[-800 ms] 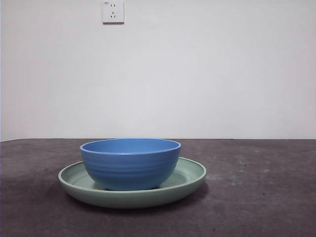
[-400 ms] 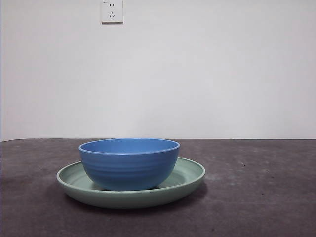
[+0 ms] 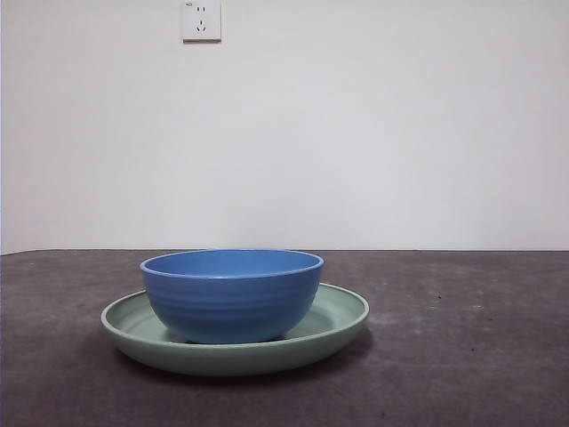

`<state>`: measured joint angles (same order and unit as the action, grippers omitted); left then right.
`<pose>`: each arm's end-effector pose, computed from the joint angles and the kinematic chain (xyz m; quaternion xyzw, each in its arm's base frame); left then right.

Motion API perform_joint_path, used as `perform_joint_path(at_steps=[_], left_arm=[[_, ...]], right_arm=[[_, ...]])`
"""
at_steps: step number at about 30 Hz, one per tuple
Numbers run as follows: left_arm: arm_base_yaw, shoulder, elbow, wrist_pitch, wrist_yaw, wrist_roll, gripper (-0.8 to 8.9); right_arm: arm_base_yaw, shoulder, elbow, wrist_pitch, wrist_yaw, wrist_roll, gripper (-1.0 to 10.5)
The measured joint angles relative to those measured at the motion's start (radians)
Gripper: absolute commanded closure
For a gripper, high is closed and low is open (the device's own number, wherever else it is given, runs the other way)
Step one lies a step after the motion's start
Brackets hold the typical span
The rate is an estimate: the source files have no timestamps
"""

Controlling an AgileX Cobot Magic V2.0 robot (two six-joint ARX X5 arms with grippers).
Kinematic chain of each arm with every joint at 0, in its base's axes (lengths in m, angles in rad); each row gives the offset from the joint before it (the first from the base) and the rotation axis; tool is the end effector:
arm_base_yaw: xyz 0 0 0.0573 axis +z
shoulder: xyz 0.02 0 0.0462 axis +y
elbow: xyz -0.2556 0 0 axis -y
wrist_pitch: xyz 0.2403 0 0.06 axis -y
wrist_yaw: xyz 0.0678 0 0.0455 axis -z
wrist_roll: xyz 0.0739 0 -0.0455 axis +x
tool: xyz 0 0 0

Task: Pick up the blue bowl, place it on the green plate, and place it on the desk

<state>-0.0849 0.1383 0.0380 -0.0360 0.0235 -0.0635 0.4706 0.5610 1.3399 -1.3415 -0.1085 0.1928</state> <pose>0.1516 -0.0146 0.1551 -0.0295 0.0697 -0.0519 0.9958 0.0427 0.0307 0.3756 0.0389 0.2982 0.2467 0.9212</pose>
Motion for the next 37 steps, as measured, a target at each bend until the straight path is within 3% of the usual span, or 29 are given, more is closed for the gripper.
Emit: perform_joint_path(at_steps=[8,34,37], left_arm=[[0.042,-0.108,-0.005,-0.150,-0.021,-0.024,7.86],[0.042,-0.135,-0.006,-0.117,-0.021,-0.028,7.86],[0.042,-0.135,-0.006,-0.117,-0.021,-0.028,7.87]], right_arm=[[0.000,0.000,0.000,0.000,0.001,0.000,9.3],[0.000,0.000,0.000,0.000,0.001,0.000,9.3],[-0.051,0.000,-0.002,0.006,-0.002,0.000,9.3]])
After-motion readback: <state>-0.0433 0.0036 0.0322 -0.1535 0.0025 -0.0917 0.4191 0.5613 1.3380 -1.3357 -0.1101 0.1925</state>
